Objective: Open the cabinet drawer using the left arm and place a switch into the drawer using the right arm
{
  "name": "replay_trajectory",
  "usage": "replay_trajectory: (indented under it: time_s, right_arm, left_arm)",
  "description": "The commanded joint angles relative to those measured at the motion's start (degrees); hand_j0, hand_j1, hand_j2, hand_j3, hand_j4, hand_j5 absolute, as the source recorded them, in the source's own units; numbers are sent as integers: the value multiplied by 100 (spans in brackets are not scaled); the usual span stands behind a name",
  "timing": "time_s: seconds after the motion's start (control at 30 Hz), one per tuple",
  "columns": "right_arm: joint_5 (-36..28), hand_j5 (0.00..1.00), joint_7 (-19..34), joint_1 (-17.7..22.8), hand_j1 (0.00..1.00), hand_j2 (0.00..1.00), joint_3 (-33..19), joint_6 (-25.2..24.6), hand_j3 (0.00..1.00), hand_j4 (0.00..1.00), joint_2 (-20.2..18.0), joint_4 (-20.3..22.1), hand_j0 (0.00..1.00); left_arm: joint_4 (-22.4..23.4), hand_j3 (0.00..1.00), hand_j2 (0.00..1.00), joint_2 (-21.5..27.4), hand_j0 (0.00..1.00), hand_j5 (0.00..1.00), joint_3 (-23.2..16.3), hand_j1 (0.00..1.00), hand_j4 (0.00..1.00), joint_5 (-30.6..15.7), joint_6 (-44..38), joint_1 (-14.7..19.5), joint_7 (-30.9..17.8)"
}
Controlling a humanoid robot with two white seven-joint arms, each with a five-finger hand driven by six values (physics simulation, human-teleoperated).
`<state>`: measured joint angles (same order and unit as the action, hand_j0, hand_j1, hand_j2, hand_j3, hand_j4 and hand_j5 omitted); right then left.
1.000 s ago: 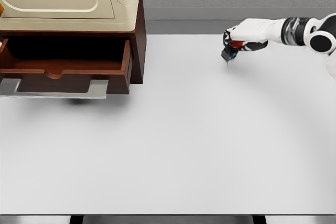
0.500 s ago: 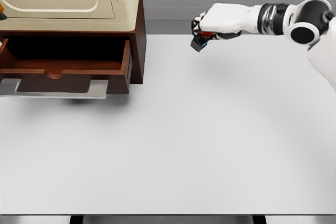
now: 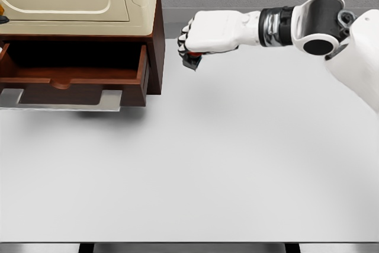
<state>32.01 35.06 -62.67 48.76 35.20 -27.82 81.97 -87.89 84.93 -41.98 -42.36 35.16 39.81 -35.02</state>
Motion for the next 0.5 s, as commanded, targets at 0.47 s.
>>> replay_trajectory:
  time_s: [0.47]
  right_arm:
    - [-714,42,-6,-791,42,42,670,-20,42,42,207,188,42]
  left_arm:
    - [18,100,100,6,100,100,-4,100,100,-44,-16,0,2]
